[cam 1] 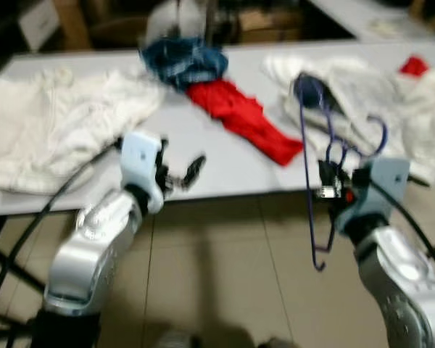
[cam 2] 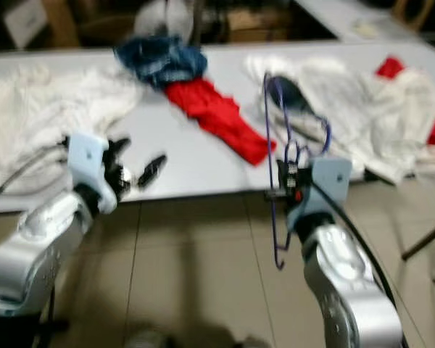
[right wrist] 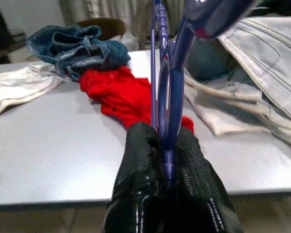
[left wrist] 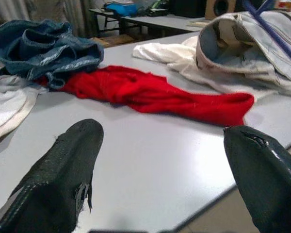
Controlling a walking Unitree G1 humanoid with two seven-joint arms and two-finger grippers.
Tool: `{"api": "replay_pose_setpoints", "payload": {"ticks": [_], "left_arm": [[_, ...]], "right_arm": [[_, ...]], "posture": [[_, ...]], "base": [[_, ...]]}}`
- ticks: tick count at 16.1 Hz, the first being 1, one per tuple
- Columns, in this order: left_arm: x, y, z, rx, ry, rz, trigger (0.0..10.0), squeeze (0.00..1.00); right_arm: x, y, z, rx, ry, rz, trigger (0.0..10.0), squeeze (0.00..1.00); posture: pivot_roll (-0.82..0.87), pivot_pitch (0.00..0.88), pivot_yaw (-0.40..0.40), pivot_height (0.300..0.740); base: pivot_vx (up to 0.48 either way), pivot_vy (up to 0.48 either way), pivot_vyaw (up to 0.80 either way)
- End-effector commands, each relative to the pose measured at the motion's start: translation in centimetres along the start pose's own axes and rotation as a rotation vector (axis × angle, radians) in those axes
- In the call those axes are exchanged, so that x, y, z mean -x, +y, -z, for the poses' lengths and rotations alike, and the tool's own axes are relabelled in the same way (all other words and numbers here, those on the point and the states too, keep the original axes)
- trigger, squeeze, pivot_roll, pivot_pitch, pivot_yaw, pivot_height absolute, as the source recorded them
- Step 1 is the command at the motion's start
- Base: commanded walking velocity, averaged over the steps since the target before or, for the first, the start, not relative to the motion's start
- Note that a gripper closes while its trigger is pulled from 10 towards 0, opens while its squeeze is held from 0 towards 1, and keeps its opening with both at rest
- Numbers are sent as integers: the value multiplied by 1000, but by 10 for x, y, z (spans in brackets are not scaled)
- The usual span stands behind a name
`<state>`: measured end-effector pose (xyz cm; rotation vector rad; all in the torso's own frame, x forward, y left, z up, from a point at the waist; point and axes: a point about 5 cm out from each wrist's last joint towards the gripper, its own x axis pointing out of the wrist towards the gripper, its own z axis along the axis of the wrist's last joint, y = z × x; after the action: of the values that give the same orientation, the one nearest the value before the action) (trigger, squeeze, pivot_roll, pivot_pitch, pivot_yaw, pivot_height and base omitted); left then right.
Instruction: Hang hanger
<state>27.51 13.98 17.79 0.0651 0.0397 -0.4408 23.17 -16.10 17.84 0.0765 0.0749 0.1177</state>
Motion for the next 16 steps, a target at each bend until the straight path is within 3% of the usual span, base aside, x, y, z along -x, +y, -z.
{"api": "replay_pose_setpoints", "payload": {"ticks": [1, 5, 7, 12, 16], "left_arm": [[4, 3, 3, -16, 0, -27, 10000, 0], [4, 9, 6, -21, -6, -86, 10000, 0], [3, 13, 4, -2, -20, -101, 10000, 0], [1, 13, 3, 8, -27, -103, 10000, 0], [0, 13, 3, 8, -26, -96, 10000, 0]], "right_arm": [[0, 5, 8, 16, 62, -49, 10000, 0], [1, 11, 14, 7, 101, -88, 10000, 0], [0, 13, 14, 80, 83, -72, 10000, 0], [2, 12, 14, 42, 49, -75, 10000, 0], [2, 11, 14, 29, 36, -70, 10000, 0]], "posture": [[1, 63, 3, 740], [1, 63, 2, 740], [0, 60, 8, 740], [2, 64, 13, 740], [0, 63, 21, 740]], "base": [[0, 0, 0], [0, 0, 0], [0, 0, 0], [0, 0, 0], [259, 0, 0]]}}
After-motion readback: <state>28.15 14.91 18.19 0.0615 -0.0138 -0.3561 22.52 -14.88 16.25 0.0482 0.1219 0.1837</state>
